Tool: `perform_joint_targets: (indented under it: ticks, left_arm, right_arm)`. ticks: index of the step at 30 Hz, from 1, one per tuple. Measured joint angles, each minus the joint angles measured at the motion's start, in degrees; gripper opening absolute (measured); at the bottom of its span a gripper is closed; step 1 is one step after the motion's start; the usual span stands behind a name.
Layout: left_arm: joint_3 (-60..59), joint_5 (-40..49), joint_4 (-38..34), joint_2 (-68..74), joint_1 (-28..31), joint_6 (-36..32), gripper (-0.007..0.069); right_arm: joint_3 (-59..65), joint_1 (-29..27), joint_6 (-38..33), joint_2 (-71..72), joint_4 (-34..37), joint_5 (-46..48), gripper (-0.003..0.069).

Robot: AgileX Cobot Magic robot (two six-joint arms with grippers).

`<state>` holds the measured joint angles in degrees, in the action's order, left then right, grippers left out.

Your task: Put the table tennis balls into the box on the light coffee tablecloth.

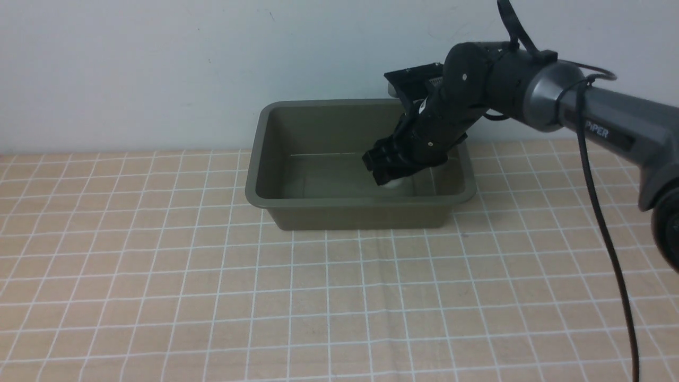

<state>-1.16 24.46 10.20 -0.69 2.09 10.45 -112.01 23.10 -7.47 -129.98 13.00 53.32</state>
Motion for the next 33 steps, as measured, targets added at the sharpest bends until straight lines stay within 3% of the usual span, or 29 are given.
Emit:
perform_joint_targets:
  ticks: [6, 15, 20, 23, 29, 33]
  left_arm:
    - [0.0, 0.0, 0.0, 0.0, 0.0, 0.0, -0.0069]
    - [0.0, 0.0, 0.0, 0.0, 0.0, 0.0, -0.0069]
    - [0.0, 0.0, 0.0, 0.0, 0.0, 0.0, -0.0069]
    - [0.0, 0.0, 0.0, 0.0, 0.0, 0.0, -0.0069]
    - [0.0, 0.0, 0.0, 0.0, 0.0, 0.0, -0.0069]
    - [0.0, 0.0, 0.0, 0.0, 0.0, 0.0, -0.0069]
  right_arm:
    - [0.0, 0.0, 0.0, 0.0, 0.1, -0.1, 0.0470]
    - [-6.6, 0.0, 0.0, 2.7, -1.5, 2.1, 0.0463]
    - [-14.0, -0.1, 1.4, 8.3, -7.5, 6.8, 0.0379]
    - [-16.9, -1.0, 2.0, 14.3, -14.0, 12.1, 0.0249]
    - [-17.1, -3.5, 2.1, 24.4, -17.8, 17.9, 0.0030]
    - [-17.1, -3.9, 2.0, 31.4, -17.9, 19.5, -0.0010]
